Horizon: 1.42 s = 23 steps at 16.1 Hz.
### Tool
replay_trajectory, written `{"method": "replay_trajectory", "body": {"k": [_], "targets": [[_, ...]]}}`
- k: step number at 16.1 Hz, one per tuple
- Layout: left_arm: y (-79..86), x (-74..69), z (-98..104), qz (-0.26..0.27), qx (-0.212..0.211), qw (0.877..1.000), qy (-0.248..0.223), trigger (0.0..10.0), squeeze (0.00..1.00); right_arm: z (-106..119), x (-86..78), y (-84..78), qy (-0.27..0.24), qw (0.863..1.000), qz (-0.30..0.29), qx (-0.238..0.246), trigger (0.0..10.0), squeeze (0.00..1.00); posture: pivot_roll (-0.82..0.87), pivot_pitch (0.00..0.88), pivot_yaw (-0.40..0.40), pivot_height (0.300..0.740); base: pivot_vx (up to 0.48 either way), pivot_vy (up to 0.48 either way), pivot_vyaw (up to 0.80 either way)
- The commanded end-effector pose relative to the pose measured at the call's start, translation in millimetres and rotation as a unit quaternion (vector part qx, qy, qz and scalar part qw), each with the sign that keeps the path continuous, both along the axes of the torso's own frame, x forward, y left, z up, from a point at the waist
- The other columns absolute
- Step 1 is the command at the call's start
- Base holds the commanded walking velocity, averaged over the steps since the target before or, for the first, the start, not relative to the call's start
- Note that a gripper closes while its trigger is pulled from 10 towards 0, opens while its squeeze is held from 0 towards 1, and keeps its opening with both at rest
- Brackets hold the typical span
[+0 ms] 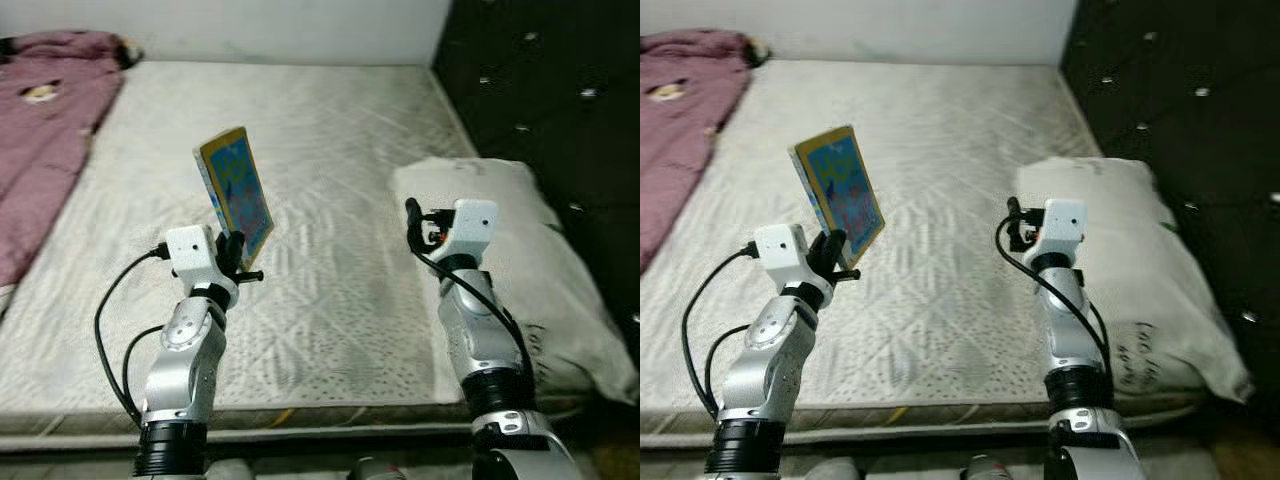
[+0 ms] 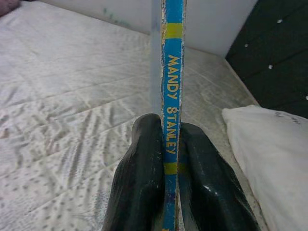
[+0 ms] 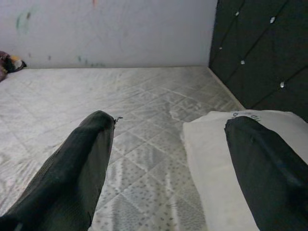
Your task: Clean up the room
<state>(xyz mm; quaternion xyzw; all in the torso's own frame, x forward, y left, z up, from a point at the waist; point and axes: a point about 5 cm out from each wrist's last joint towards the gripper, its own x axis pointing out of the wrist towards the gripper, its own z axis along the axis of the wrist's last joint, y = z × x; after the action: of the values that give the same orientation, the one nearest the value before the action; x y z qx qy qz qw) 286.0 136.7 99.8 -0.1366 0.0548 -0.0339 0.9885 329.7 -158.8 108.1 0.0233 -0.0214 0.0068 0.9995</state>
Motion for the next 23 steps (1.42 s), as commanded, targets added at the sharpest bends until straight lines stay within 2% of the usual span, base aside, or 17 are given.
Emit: {"method": "replay_trajectory", "body": {"k": [1, 4, 7, 18, 23], "targets": [[-4.0, 2.1, 8.1, -0.007, -0.003, 1.000, -0.021, 10.0, 0.00, 1.2, 2.0, 0.7, 0.000, 1.000, 0.002, -0.004, 10.0, 0.00, -0.02, 0.000, 0.008, 0.740, 0.000, 0.000, -0.69], [-4.2, 1.7, 9.6, -0.008, -0.005, 0.999, -0.031, 10.0, 0.00, 1.6, 2.5, 0.6, 0.000, 1.000, 0.003, -0.005, 10.0, 0.00, -0.03, 0.000, 0.007, 0.740, 0.000, 0.000, -0.50], [-5.8, 1.2, 10.9, -0.016, 0.005, 0.999, -0.035, 10.0, 0.00, 1.8, 2.7, 0.7, 0.000, 1.000, 0.002, -0.006, 10.0, 0.00, -0.03, 0.000, 0.007, 0.740, 0.000, 0.000, 0.00], [-5.9, 1.6, 10.8, -0.020, 0.003, 0.999, -0.033, 10.0, 0.00, 2.1, 3.3, 0.7, -0.001, 1.000, -0.001, -0.008, 10.0, 0.00, -0.03, 0.000, 0.008, 0.740, 0.000, -0.350, 0.00], [-5.3, 2.8, 11.5, -0.010, -0.004, 0.999, -0.037, 10.0, 0.00, 1.8, 3.3, 0.1, -0.001, 1.000, -0.002, -0.011, 10.0, 0.00, -0.03, 0.000, 0.007, 0.740, 0.000, 0.000, 0.00]]}}
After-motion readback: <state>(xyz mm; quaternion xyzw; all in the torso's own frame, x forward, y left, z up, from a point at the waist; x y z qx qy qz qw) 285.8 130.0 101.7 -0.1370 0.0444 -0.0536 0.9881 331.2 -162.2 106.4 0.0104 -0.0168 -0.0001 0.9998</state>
